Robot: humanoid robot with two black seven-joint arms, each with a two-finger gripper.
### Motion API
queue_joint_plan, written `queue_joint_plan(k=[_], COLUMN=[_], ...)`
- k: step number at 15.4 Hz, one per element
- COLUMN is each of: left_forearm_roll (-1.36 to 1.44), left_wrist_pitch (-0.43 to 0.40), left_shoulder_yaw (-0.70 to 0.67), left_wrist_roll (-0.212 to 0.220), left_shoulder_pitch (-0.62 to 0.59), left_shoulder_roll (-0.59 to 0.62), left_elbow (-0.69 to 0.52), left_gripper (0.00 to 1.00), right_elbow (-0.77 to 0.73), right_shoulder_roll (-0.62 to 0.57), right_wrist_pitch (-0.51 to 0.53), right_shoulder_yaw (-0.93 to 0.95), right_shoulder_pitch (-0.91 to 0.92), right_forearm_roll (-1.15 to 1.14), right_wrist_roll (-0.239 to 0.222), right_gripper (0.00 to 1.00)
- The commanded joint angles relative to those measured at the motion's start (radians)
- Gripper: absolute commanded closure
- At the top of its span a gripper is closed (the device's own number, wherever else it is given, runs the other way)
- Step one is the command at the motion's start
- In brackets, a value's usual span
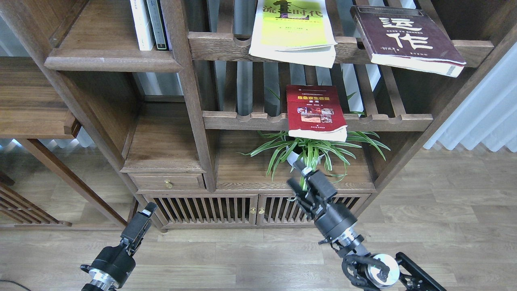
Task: Organize books on shelf
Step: 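Reach the right gripper up to the maroon book on the top shelf and grasp it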
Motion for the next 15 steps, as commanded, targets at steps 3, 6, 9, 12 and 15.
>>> queue_joint_plan(k=[3,6,9,12,15], left_forearm_roll=[0.000,0.000,0.000,0.000,0.000], left_wrist_pitch=[0.000,0.000,0.000,0.000,0.000], left_shoulder_yaw=[-0.028,-0.028,-0.029,-0.028,-0.025], left_wrist_roll=[0.001,0.002,0.002,0.002,0.002], left_shoulder_pitch=[0.007,0.005,0.005,0.005,0.004], left_shoulder_roll=[0.007,0.007,0.007,0.007,0.007], left_elbow=[0.000,0.000,0.000,0.002,0.003], left_gripper=[0.00,0.00,0.00,0.00,0.00], right_elbow=[0.127,0.157,0.161,0.156,0.155], right_shoulder_roll=[0.043,0.072,0.075,0.075,0.075], right_wrist_pitch=[-0.010,-0.118,-0.197,-0.258,-0.257], right_shoulder_yaw=[0.058,0.144,0.255,0.307,0.341], right_shoulder_pitch=[-0.009,0.006,0.092,0.108,0.114], right_forearm_roll=[0.001,0.001,-0.001,-0.002,-0.004], right_wrist_roll=[0.002,0.002,0.008,0.064,0.064], right_gripper=[0.01,0.01,0.01,0.01,0.01])
